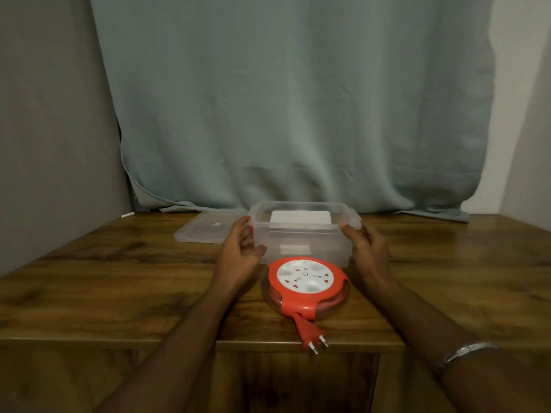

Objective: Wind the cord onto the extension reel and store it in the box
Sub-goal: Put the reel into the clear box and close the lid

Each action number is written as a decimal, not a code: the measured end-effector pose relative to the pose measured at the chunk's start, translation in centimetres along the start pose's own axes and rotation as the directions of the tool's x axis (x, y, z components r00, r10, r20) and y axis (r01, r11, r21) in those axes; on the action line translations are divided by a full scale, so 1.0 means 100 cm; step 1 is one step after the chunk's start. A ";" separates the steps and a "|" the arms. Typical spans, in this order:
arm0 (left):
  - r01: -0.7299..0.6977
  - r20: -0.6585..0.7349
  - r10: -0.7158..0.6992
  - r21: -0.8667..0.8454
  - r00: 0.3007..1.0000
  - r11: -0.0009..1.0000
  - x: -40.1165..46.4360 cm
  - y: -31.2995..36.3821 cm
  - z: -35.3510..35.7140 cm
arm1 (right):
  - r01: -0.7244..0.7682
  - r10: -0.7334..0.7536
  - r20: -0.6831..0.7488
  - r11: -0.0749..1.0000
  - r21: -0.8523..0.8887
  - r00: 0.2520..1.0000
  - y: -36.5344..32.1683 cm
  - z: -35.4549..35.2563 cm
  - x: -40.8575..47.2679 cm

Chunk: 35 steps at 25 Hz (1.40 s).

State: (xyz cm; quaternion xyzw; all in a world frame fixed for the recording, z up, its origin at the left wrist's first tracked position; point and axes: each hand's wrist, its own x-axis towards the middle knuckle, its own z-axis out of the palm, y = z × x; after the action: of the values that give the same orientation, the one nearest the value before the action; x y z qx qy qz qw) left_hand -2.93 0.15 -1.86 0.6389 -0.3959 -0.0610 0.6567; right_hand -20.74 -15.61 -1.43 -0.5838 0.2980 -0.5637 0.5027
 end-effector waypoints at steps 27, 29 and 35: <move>-0.161 0.051 0.153 0.214 0.987 0.963 -0.003 -0.015 -0.008 | 0.393 -0.027 0.580 0.762 -0.515 0.814 -0.156 0.013 -0.014; -0.174 0.047 0.168 0.184 0.985 0.967 -0.004 -0.014 -0.009 | 0.503 -0.166 0.577 0.709 -0.494 0.800 -0.191 0.022 -0.001; -0.193 -0.065 0.202 0.129 0.977 0.973 -0.007 -0.006 -0.014 | 0.670 -0.212 0.697 0.559 -0.488 0.685 -0.227 0.063 0.049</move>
State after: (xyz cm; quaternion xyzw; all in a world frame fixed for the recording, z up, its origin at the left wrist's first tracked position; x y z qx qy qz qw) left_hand -2.31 1.58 -2.55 0.6372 -0.4347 0.0536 0.6341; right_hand -18.70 -11.36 22.16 -0.9261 0.1629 -0.3143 0.1307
